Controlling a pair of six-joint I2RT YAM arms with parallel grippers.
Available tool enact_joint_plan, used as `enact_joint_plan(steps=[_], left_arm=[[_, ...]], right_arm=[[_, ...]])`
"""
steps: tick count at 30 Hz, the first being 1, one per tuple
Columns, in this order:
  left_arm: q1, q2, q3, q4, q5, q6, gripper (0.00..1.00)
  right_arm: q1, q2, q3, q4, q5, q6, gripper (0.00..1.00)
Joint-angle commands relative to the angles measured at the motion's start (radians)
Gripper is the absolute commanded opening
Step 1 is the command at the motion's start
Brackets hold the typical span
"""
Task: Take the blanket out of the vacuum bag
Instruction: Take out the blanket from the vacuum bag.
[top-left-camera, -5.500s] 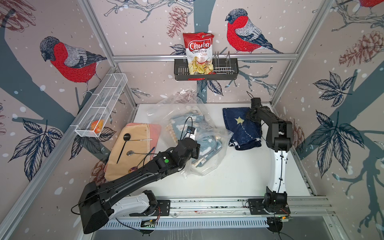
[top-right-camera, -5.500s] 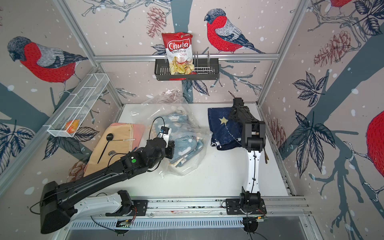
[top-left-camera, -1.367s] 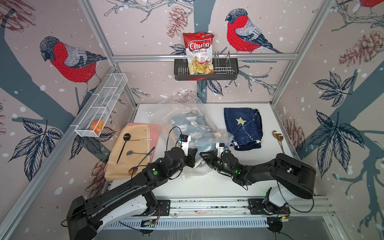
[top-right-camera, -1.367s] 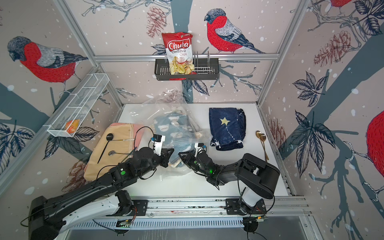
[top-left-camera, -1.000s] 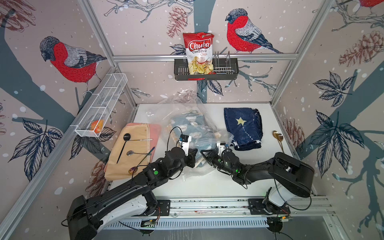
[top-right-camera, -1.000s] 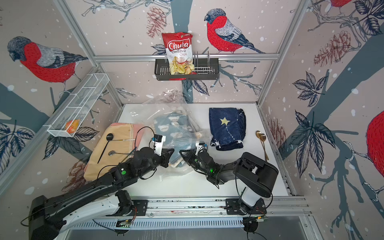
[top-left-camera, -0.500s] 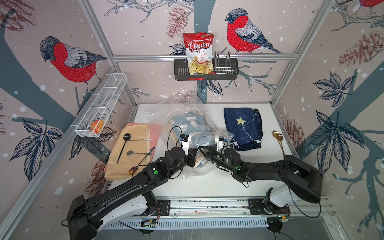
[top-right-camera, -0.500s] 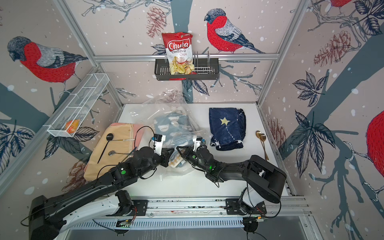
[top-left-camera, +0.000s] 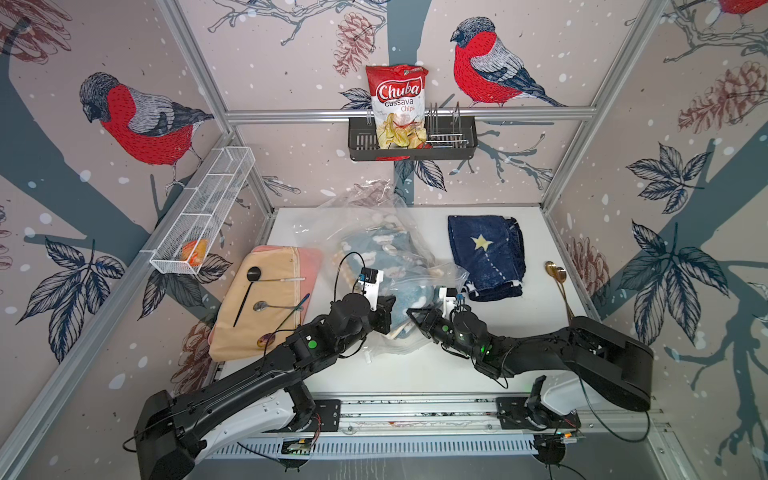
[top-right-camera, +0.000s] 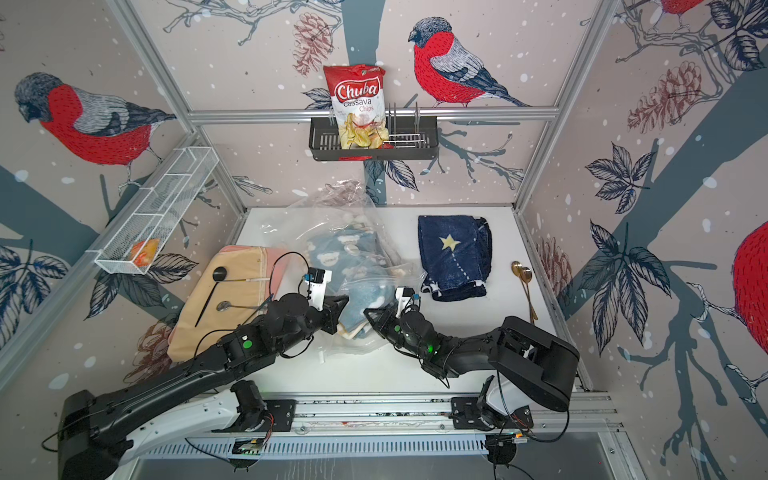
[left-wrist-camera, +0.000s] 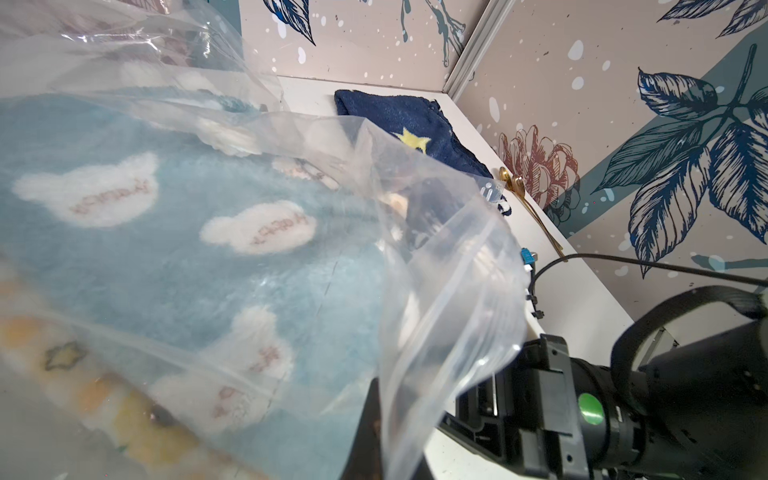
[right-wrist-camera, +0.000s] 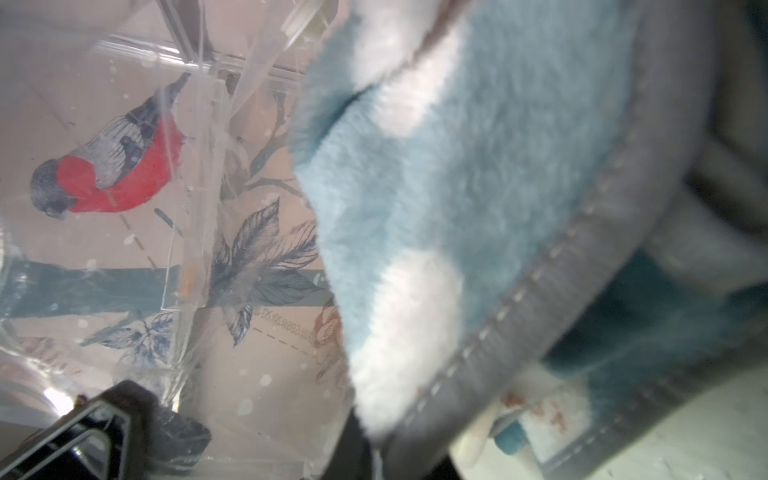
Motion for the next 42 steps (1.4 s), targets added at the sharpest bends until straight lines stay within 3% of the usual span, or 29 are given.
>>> enact_joint_plan(steps=[1, 3, 6, 11, 17, 24, 29, 31, 35, 37, 42], left_arm=[[0.001, 0.001, 0.007, 0.044, 0.002, 0.012, 0.0], [-0.001, -0.001, 0.006, 0.044, 0.0, 0.011, 0.0], [0.0, -0.003, 0.005, 0.044, 0.0, 0.012, 0.0], [0.0, -0.001, 0.001, 0.052, 0.001, 0.014, 0.0], [0.0, 0.005, -0.001, 0.059, 0.001, 0.02, 0.0], [0.0, -0.008, -0.013, 0.073, 0.0, 0.016, 0.0], [0.0, -0.01, -0.007, 0.061, 0.003, 0.019, 0.0], [0.0, -0.013, -0.009, 0.062, 0.001, 0.019, 0.0], [0.0, -0.015, -0.01, 0.06, -0.002, 0.021, 0.0], [0.0, -0.019, -0.007, 0.058, -0.009, 0.024, 0.0], [0.001, -0.033, 0.002, 0.066, -0.003, 0.02, 0.0]], right_arm=[[-0.012, 0.035, -0.005, 0.151, 0.012, 0.03, 0.44], [-0.019, 0.059, 0.003, 0.188, 0.014, 0.027, 0.52], [-0.022, 0.092, 0.023, 0.227, 0.011, 0.024, 0.56], [-0.024, 0.146, 0.063, 0.255, 0.002, 0.031, 0.54], [-0.03, 0.16, 0.094, 0.243, 0.015, 0.033, 0.43], [-0.043, 0.201, 0.153, 0.189, 0.044, 0.054, 0.53], [-0.054, 0.264, 0.182, 0.204, 0.046, 0.08, 0.52], [-0.059, 0.281, 0.198, 0.2, 0.033, 0.08, 0.44], [-0.06, 0.289, 0.199, 0.243, 0.013, 0.078, 0.13], [-0.059, 0.279, 0.208, 0.229, -0.004, 0.073, 0.04], [-0.047, 0.191, 0.216, 0.152, -0.029, 0.038, 0.0]])
